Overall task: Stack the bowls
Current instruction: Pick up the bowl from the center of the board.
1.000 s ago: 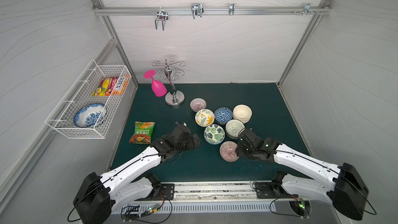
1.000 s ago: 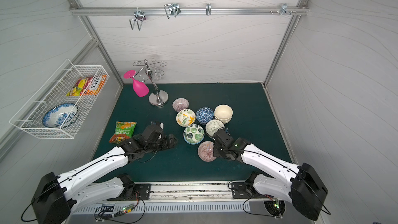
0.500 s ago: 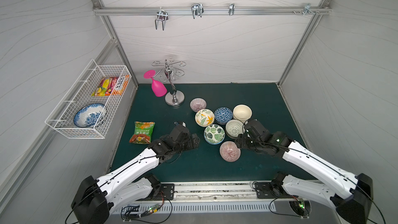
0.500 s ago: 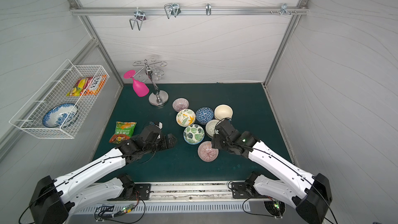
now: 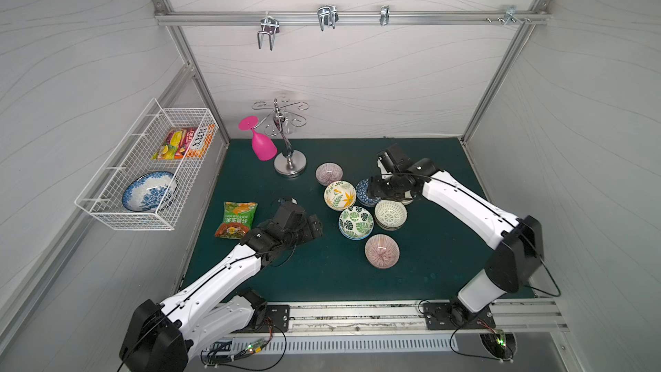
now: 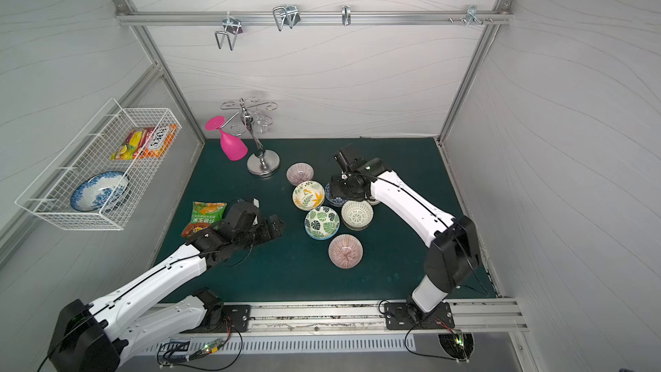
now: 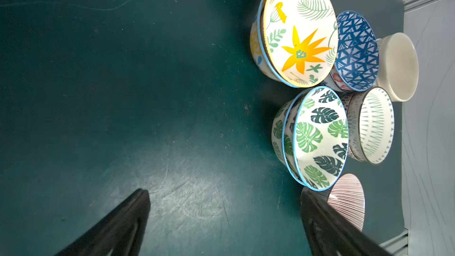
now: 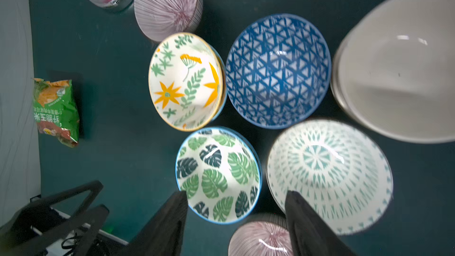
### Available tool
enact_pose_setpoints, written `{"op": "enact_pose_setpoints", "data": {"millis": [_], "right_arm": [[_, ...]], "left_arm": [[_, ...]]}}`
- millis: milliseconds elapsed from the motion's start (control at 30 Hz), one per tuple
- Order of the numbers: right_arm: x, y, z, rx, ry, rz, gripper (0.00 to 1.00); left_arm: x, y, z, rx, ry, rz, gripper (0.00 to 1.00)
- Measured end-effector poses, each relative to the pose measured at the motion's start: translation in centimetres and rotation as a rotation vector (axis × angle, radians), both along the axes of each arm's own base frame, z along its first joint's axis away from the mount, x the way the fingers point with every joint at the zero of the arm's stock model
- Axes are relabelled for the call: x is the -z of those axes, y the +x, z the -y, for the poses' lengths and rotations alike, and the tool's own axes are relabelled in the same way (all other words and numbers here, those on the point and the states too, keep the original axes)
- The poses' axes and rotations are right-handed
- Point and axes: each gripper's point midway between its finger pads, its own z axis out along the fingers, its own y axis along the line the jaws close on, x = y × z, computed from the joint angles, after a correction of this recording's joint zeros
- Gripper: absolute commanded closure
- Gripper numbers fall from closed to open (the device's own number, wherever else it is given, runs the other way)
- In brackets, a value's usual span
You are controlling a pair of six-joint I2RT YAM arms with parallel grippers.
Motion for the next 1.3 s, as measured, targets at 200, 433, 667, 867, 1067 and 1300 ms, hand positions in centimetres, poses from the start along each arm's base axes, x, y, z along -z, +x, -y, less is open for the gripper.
{"op": "enact_pose_setpoints", "data": {"millis": [200,433,667,867,1067,1300], "right_arm": [[1.2,4.2,-2.5,-0.056,-0.034,0.0,0.34],[1.2,8.3,-5.7,-0.116,-0.015,0.047,0.35],[3.1,12.2,-8.1,-0.109,0.041,0.049,0.37],[7.4,14.0,-9.3,-0.07,0.077,-0.016,0.39],[9.5,15.3,-10.3,-0.043,0.112,-0.039,0.45],[10.8,16.1,-11.0,-0.016,0.143,-0.05,0.6]], "left_arm": [[0.6,2.4,-1.6,-0.062,-0.031,-0.009,0.0],[3.0,4.0,-1.6,-0.064,-0.052,-0.075,0.02],[3.3,4.4,-1.1,-0.051,-0.08,-0.081,0.01],[2.6,4.9,-0.6,-0.039,-0.106,-0.048,0.01],[2.4,5.1,-0.5,-0.035,-0.113,-0.039,0.01],[2.2,5.3,-0.4,-0.035,-0.118,-0.026,0.0]]}}
